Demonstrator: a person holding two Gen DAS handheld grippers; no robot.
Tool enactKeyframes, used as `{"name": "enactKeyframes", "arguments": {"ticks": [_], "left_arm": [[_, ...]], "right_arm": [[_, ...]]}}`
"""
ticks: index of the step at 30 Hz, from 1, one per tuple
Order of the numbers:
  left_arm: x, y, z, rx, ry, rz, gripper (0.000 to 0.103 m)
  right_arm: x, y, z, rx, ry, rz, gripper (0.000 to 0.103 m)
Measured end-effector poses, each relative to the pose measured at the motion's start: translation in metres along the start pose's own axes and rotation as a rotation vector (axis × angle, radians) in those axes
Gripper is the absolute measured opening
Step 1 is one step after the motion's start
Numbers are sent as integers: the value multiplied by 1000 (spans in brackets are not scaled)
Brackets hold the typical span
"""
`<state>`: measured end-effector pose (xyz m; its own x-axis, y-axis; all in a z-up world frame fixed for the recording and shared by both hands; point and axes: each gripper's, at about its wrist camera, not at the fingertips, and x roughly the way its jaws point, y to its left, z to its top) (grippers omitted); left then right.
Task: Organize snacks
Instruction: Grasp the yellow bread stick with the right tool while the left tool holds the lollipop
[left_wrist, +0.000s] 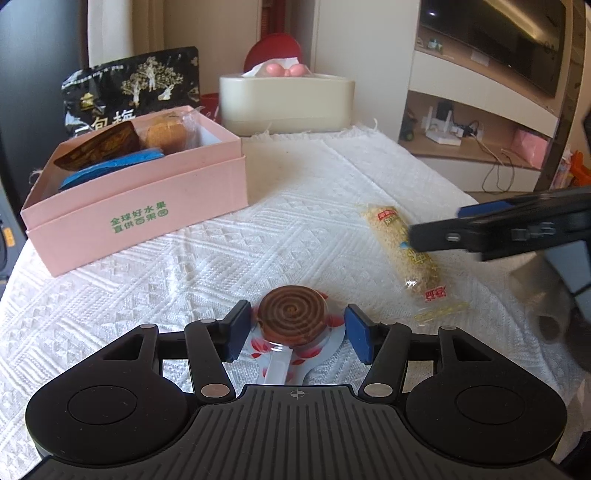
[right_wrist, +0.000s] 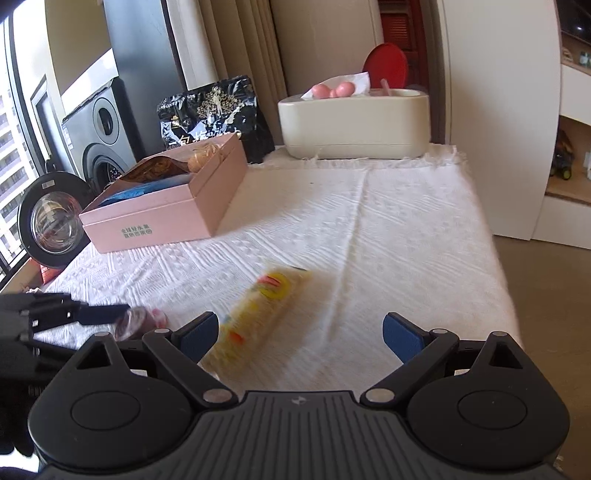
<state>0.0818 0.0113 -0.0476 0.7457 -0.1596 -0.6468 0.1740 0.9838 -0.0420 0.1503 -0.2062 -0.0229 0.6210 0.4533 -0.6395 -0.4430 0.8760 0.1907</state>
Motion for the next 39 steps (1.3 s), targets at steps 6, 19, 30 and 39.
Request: {"name": "enactKeyframes", "arguments": {"ticks": [6, 19, 30, 39], "left_arm": [[-2, 4, -1, -24, -3, -17, 61], [-3, 2, -2, -22, -3, -9, 61], [-3, 0, -2, -12, 0, -1, 61], [-10, 4, -7, -32, -19, -19, 60]], "right_arm": [[19, 23, 5, -39, 34, 24, 49], [-29, 21, -19, -153, 11, -51, 27], [-3, 23, -12, -124, 28, -48, 54], [-16, 30, -14, -171, 89, 31, 28]]}}
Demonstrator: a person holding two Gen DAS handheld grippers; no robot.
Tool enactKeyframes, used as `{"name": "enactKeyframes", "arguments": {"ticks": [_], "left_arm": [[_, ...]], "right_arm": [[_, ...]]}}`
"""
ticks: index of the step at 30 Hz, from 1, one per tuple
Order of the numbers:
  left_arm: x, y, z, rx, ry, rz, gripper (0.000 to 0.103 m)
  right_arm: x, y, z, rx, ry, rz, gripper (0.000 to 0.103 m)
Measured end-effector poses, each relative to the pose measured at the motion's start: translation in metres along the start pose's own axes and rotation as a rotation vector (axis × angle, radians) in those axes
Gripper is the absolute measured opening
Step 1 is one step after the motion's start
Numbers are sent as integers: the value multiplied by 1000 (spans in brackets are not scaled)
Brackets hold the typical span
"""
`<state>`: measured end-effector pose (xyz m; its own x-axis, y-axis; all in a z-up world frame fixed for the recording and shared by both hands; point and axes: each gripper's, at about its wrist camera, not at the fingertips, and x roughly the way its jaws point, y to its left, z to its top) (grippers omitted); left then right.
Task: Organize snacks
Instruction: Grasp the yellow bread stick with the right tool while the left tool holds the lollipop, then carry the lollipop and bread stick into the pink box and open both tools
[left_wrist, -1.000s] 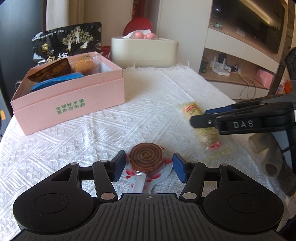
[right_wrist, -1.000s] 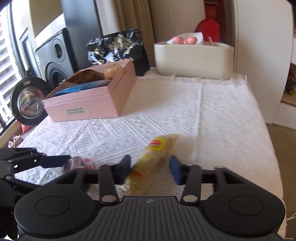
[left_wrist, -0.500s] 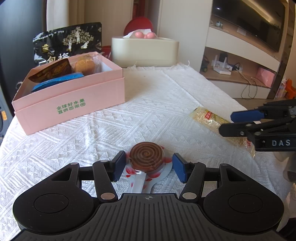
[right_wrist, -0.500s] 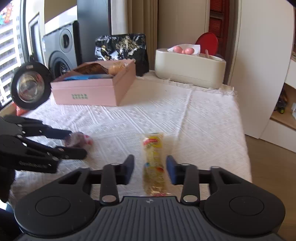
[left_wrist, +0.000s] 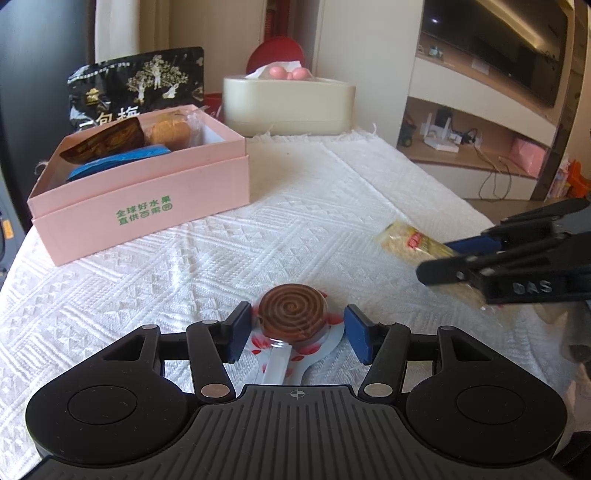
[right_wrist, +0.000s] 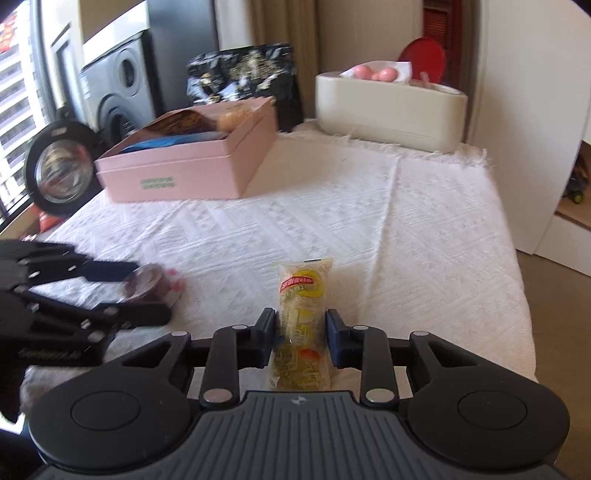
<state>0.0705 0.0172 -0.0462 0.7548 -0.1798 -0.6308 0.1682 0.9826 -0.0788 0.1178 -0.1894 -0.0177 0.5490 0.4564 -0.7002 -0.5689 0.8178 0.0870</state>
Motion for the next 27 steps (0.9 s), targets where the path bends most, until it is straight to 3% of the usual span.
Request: {"name": "enactKeyframes", "arguments": {"ticks": [3, 6, 10, 13, 15, 17, 18, 20, 22, 27], "left_arm": [[-13, 11, -1, -56, -31, -35, 60], [-38, 31, 17, -101, -116, -45, 60], [-73, 72, 78, -129, -303, 43, 60], [-65, 113, 124, -217, -385, 42, 61], [-33, 146, 145, -335, -343, -25, 61], [14, 178, 155, -433, -202, -99, 61], [36, 189, 156, -445, -129, -106, 61], [65, 202, 153, -421, -69, -62, 60], [72, 209, 150, -392, -97, -24, 60], [52, 226, 151, -463, -154, -147, 60]], "right_arm": [[-17, 7, 8, -35, -5, 43, 28], [-39, 15, 34, -67, -68, 85, 28], [-60, 25, 95, -97, -196, 114, 28], [-55, 32, 141, -101, -278, 131, 28], [-37, 37, 167, -87, -296, 129, 28], [-12, 39, 185, -58, -272, 150, 28], [3, 41, 191, -40, -249, 163, 28], [36, 43, 198, -14, -182, 181, 28], [65, 46, 201, 1, -130, 186, 28], [130, 56, 210, -2, -45, 183, 28]]}}
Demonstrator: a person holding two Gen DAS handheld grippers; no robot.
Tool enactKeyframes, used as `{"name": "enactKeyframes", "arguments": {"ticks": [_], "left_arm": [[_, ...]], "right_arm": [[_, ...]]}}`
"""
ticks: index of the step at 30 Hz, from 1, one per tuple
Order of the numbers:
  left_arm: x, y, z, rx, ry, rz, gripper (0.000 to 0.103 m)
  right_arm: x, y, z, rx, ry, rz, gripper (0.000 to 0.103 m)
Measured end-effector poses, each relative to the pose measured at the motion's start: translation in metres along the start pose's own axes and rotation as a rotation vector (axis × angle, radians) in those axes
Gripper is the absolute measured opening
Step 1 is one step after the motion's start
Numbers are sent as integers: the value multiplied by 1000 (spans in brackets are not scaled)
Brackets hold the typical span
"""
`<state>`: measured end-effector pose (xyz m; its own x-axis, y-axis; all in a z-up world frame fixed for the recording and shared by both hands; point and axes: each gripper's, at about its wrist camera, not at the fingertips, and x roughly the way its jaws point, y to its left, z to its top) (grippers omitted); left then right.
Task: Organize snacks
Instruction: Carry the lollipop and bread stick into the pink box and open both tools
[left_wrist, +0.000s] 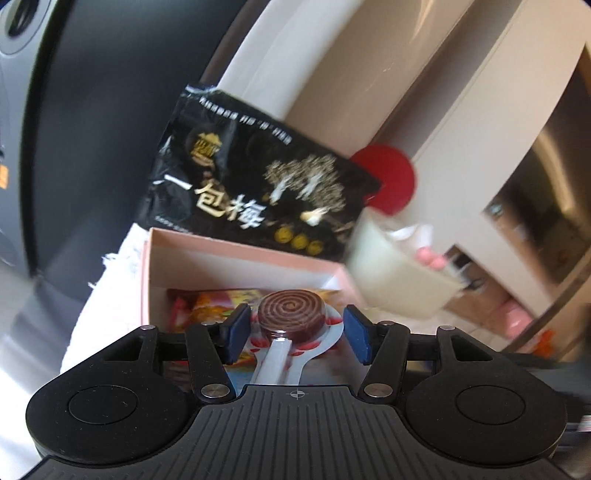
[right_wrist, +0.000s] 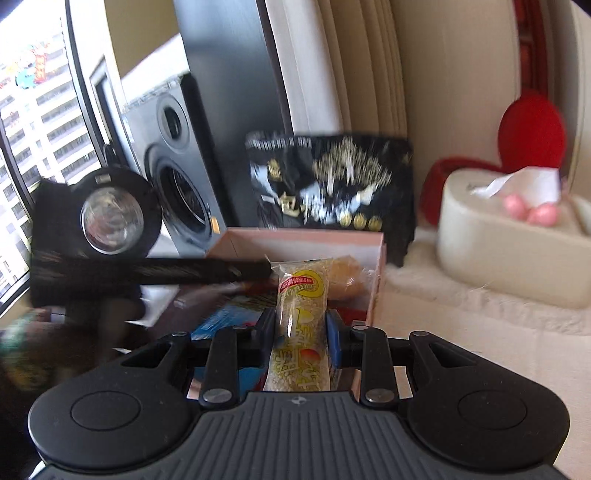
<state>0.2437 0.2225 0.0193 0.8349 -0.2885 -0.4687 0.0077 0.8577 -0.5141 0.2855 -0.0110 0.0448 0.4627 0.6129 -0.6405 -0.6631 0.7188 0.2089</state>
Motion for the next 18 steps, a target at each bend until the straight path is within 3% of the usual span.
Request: {"name": "enactKeyframes", "arguments": {"ticks": [5, 9, 12, 14, 16, 18], "left_arm": [[-21, -10, -2, 45, 14, -19, 60], [-18, -7, 0, 4, 0, -77, 60], [-8, -2, 3, -60, -7, -55, 60], [4, -1, 4, -83, 29, -56, 60], [12, -7, 2, -33, 64, -44, 60], [11, -12, 0, 17, 31, -65, 60]], "right_arm": [[35, 10, 2, -113, 11, -49, 32], [17, 15, 5, -167, -41, -33, 40], [-5, 17, 5, -166, -51, -15, 41], [-13, 15, 4, -139, -8, 36, 42], [-12, 15, -2, -112, 69, 81, 42], [-5, 19, -9, -108, 103, 63, 42]]}}
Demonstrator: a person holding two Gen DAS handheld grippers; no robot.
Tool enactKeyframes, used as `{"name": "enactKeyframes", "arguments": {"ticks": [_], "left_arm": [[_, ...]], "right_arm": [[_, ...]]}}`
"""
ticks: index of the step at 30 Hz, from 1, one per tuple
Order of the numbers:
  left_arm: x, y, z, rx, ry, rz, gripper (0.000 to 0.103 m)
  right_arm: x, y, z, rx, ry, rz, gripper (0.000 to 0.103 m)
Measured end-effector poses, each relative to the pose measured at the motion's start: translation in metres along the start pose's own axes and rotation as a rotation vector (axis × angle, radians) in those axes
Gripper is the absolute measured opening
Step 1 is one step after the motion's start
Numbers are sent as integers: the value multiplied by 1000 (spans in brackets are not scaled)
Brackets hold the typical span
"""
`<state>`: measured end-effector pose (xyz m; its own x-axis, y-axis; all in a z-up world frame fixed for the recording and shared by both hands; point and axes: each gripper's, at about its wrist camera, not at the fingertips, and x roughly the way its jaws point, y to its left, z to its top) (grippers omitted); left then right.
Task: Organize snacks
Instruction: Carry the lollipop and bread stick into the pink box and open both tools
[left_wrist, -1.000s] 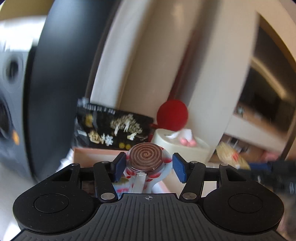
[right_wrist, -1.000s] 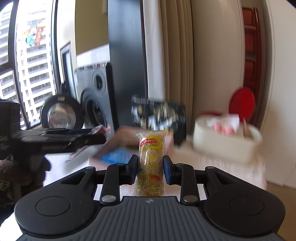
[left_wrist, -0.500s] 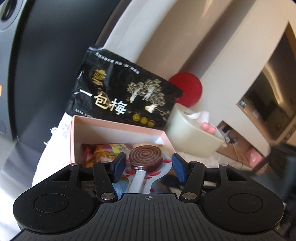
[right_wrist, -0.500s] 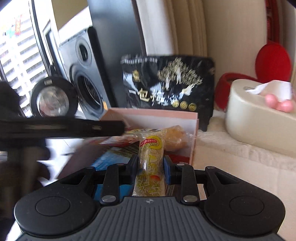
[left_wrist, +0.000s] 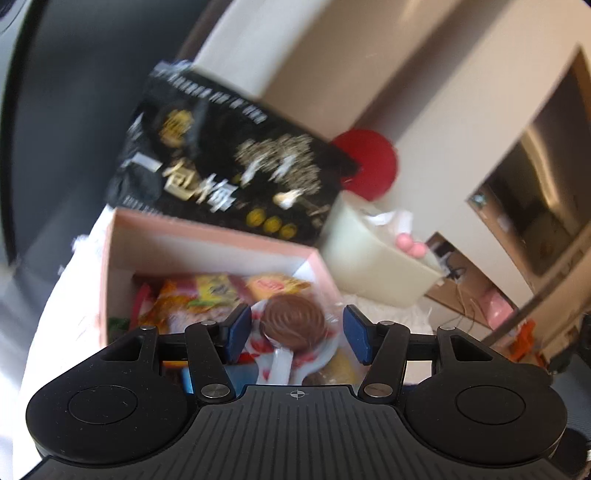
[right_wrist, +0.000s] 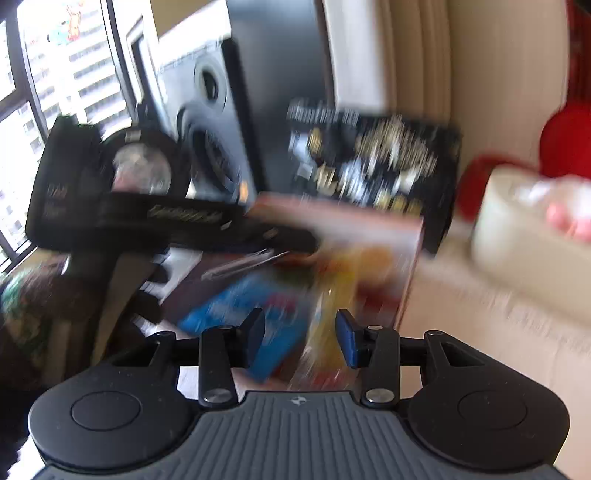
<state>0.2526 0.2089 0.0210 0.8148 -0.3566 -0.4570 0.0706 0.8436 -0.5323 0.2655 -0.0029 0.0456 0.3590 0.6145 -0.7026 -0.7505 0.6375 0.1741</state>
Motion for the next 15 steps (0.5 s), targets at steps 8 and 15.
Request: {"name": "enactKeyframes", "arguments": {"ticks": [8, 15], "left_arm": [[-41, -10, 10, 19, -114, 19, 59], [-64, -32, -34, 230, -93, 206, 58]], "right_arm": [[40, 8, 10, -80, -22, -93, 42], [28, -5, 8, -29, -34, -17, 42]]}}
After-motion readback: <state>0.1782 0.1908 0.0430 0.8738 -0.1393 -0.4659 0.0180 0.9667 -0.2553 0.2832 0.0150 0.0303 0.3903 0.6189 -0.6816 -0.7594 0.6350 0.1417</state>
